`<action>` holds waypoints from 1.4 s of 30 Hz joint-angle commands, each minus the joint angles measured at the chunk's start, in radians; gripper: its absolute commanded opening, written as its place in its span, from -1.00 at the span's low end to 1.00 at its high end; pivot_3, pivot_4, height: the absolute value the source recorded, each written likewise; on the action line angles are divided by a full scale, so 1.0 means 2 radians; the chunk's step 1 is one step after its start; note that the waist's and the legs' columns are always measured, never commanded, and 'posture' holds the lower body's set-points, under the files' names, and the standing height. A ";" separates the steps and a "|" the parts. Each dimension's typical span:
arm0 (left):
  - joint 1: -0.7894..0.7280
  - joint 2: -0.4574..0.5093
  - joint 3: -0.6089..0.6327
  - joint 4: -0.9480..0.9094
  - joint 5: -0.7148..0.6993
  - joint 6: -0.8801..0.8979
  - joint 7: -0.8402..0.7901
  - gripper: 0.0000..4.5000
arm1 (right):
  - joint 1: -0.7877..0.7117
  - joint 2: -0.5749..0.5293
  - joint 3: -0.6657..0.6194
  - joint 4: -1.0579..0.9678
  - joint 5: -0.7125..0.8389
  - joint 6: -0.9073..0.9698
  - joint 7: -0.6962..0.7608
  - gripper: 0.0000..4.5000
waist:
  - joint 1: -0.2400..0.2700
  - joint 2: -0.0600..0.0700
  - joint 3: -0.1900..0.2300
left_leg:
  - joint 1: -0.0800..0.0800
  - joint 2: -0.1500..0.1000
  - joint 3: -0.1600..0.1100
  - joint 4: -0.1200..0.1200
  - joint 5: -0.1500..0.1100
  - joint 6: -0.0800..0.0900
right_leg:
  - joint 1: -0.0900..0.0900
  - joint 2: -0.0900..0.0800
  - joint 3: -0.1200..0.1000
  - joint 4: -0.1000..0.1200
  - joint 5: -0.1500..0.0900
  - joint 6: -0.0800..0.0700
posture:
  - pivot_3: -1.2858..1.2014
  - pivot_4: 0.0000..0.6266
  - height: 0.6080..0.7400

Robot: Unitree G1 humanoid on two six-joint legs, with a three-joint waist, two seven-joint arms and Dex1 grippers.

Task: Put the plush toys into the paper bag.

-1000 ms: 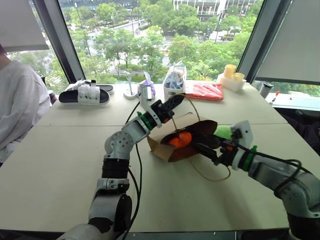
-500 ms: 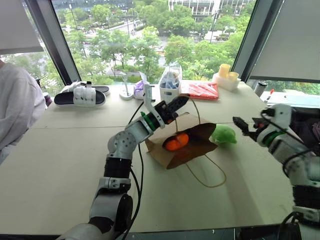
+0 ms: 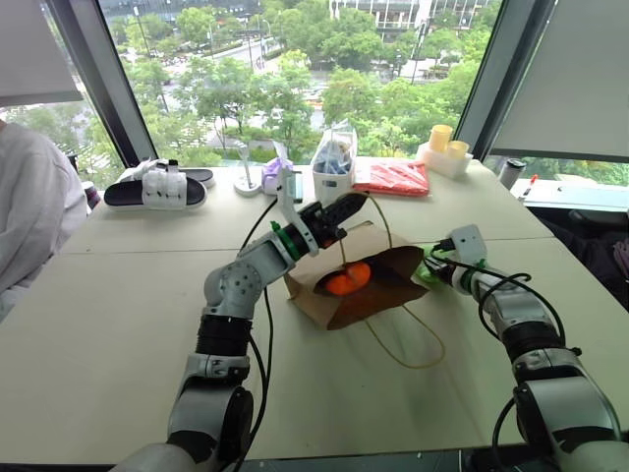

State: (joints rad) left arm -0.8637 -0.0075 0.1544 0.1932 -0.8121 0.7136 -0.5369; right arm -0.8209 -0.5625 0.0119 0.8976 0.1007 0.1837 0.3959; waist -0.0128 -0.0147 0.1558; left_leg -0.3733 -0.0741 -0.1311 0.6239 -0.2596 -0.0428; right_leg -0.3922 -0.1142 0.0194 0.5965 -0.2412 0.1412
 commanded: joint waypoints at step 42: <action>-0.036 -0.033 0.050 0.001 -0.053 0.005 0.030 -1.00 | 0.142 -0.037 -0.040 -0.617 0.308 0.419 -0.029 -0.26 | 0.012 0.000 0.000 | -0.001 0.000 -0.001 0.001 -0.001 0.002 | 0.000 0.000 0.000 0.000 0.000 0.000 | 0.03 -0.52 1.00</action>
State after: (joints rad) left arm -0.9280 -0.0760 0.2406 0.2340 -0.8861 0.7323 -0.4860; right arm -0.5204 -0.6295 -0.0583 -0.3178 0.7236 1.0282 0.3225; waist 0.0119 -0.0151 0.1567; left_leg -0.3754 -0.0739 -0.1331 0.6261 -0.2616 -0.0396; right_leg -0.3929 -0.1134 0.0189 0.5961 -0.2410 0.1417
